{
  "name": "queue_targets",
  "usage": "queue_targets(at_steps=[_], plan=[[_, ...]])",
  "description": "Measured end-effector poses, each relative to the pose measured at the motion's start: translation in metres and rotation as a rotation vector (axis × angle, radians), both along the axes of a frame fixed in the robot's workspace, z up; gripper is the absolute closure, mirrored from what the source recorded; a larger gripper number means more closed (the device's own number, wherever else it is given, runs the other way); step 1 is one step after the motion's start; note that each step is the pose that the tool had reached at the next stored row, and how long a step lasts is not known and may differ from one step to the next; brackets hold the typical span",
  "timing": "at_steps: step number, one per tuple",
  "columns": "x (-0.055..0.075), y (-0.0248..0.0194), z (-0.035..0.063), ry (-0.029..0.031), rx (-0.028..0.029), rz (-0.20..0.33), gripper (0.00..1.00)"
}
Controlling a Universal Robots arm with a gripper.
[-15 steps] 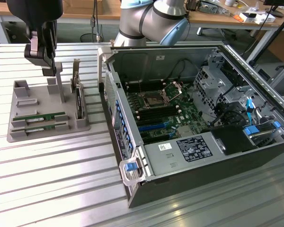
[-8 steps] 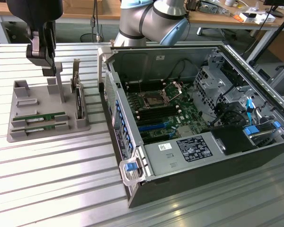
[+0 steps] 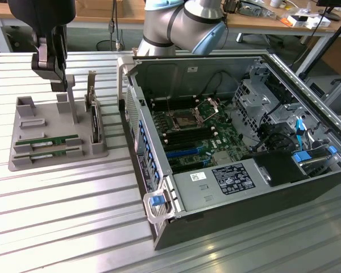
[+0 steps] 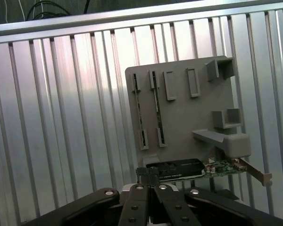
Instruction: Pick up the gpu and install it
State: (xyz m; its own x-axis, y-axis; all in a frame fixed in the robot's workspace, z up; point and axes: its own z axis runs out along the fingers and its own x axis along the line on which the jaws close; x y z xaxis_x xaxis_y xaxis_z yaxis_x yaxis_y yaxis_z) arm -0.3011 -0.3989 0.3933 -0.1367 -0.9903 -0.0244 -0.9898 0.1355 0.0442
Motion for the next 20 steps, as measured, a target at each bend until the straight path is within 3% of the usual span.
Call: queue_targets(at_steps=[2, 3, 4, 11, 20], plan=[[0.000, 0.0000, 0.0000, 0.0000, 0.0000, 0.000, 0.77], [0.000, 0.0000, 0.0000, 0.0000, 0.0001, 0.000, 0.77], [0.000, 0.0000, 0.0000, 0.0000, 0.0000, 0.000, 0.70], [0.000, 0.0000, -0.0017, 0.0000, 0.0001, 0.000, 0.70], [0.000, 0.0000, -0.0115, -0.0001, 0.0001, 0.000, 0.70]])
